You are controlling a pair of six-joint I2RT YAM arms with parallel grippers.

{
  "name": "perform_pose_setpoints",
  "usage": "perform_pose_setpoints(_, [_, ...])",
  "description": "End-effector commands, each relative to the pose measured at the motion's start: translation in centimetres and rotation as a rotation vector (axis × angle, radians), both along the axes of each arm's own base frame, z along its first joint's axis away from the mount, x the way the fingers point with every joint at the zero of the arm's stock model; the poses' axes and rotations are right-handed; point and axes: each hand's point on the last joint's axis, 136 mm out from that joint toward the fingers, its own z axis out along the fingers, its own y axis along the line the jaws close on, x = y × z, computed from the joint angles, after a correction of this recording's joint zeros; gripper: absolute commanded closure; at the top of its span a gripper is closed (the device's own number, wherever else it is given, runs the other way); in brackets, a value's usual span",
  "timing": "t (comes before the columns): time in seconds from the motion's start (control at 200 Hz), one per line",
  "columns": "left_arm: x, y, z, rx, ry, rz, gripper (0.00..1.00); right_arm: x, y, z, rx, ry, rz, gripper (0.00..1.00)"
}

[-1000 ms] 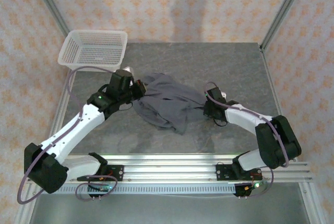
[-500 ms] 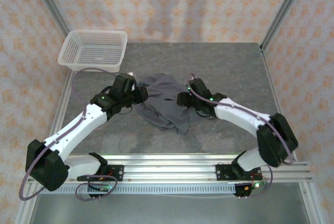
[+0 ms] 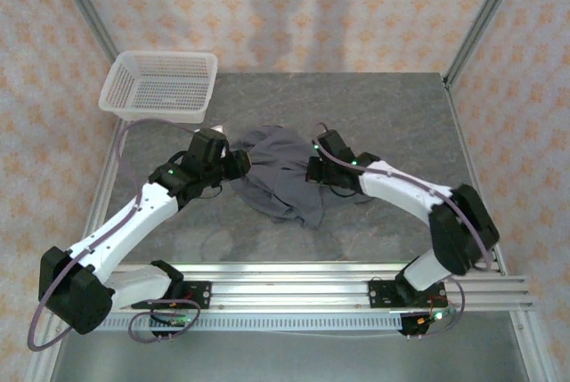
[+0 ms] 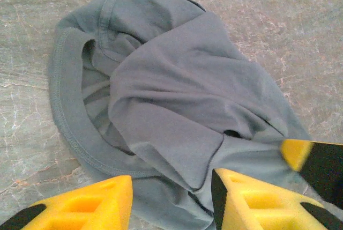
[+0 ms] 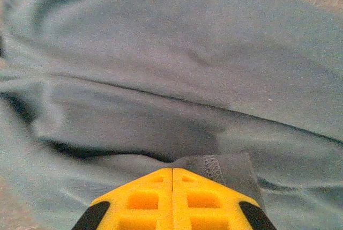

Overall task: Fold the inside-out t-shirt
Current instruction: Flatten out the T-shirt at the center of the table.

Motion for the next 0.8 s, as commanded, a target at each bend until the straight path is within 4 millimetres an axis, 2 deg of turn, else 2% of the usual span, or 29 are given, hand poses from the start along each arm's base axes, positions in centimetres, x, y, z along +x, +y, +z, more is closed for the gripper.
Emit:
perform_pose_setpoints(0.0, [0.3, 1.2, -0.1, 0.061, 0.011, 0.033, 0.57, -0.8, -1.9, 3.7, -0.011, -0.076, -0.029, 1.00])
perform_pose_setpoints(0.13, [0.8, 2.2, -0.8, 0.097, 0.060, 0.098, 0.56, -1.7, -4.2, 9.1, 0.019, -0.199, -0.081, 1.00])
perform_pose_setpoints(0.185, [1.0, 2.6, -1.2, 0.108, 0.076, 0.120, 0.56, -2.3, -5.9, 12.6, 0.063, -0.282, -0.127, 1.00])
perform_pose_setpoints(0.305, [1.2, 2.6, -1.4, 0.098, 0.074, 0.123, 0.57, -3.5, -11.0, 19.5, 0.156, -0.473, -0.287, 1.00])
perform_pose_setpoints(0.385, [1.2, 2.3, -1.4, 0.089, 0.069, 0.110, 0.54, -4.5, -14.5, 22.2, 0.179, -0.569, -0.411, 1.00])
perform_pose_setpoints(0.455, [1.0, 2.2, -1.6, 0.085, 0.072, 0.095, 0.50, -5.2, -16.9, 22.4, 0.149, -0.598, -0.516, 1.00])
perform_pose_setpoints(0.505, [0.9, 1.8, -1.7, 0.079, 0.076, 0.072, 0.47, -5.2, -17.4, 21.4, 0.137, -0.583, -0.545, 1.00])
perform_pose_setpoints(0.676, [0.4, 1.0, -2.9, 0.054, 0.121, 0.033, 0.34, -5.1, -14.8, 17.9, 0.229, -0.460, -0.482, 1.00])
perform_pose_setpoints(0.796, [1.3, 0.1, -4.8, 0.065, 0.175, 0.014, 0.32, -5.8, -14.9, 17.0, 0.233, -0.437, -0.481, 1.00])
